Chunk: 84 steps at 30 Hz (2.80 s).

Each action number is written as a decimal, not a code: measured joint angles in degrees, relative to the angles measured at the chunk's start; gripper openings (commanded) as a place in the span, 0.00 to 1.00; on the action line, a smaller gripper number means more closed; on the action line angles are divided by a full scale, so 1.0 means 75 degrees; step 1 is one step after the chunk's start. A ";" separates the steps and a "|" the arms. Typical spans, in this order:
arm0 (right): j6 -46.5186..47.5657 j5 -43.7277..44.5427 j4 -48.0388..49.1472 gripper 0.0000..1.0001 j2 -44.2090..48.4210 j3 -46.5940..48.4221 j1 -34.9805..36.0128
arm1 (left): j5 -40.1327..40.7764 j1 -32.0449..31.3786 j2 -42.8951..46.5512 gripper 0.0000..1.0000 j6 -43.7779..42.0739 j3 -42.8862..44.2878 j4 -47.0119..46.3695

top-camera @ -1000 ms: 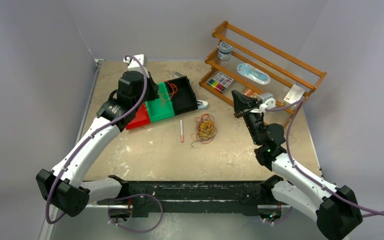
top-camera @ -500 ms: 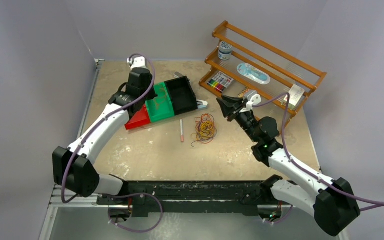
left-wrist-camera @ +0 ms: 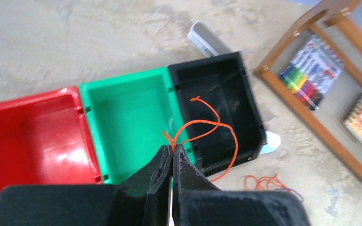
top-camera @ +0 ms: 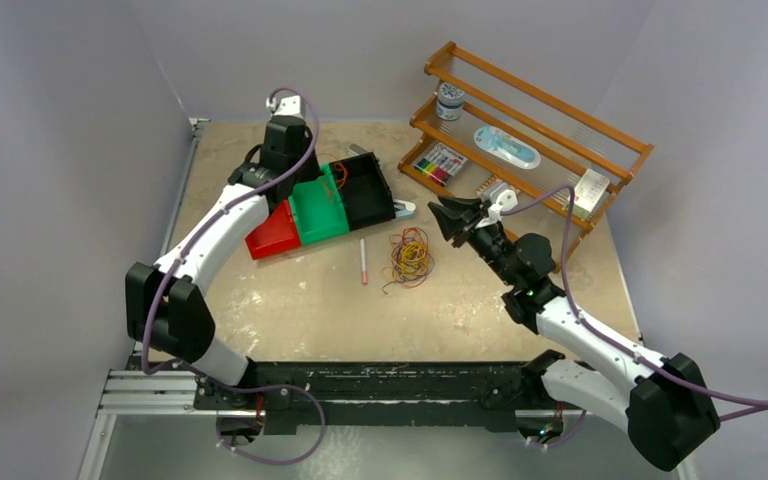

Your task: Untangle the cables

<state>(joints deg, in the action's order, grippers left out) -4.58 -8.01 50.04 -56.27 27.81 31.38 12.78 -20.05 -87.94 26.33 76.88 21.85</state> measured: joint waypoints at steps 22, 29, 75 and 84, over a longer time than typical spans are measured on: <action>-0.0195 -0.0108 -0.0015 0.32 -0.0093 -0.0242 0.0000 | -0.0280 -0.0580 -0.2512 0.00 -0.0044 0.1198 -0.1148; -0.0262 -0.0108 -0.0009 0.35 -0.0096 -0.0245 0.0000 | -0.0280 -0.0580 -0.3013 0.24 0.0023 0.1221 -0.1387; -0.2911 0.0064 -0.4112 0.44 -0.1209 0.0335 -0.1166 | -0.3136 -0.2180 -0.2795 0.38 -0.0801 -0.0533 -0.2396; -0.2914 -0.0102 -0.4071 0.44 -0.1209 0.0335 -0.1166 | -0.3264 -0.2180 -0.2833 0.37 -0.0804 -0.0408 -0.2556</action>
<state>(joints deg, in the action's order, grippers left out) -26.44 -8.78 19.51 -65.34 30.33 22.63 -11.70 -36.40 -109.19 20.29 73.82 2.68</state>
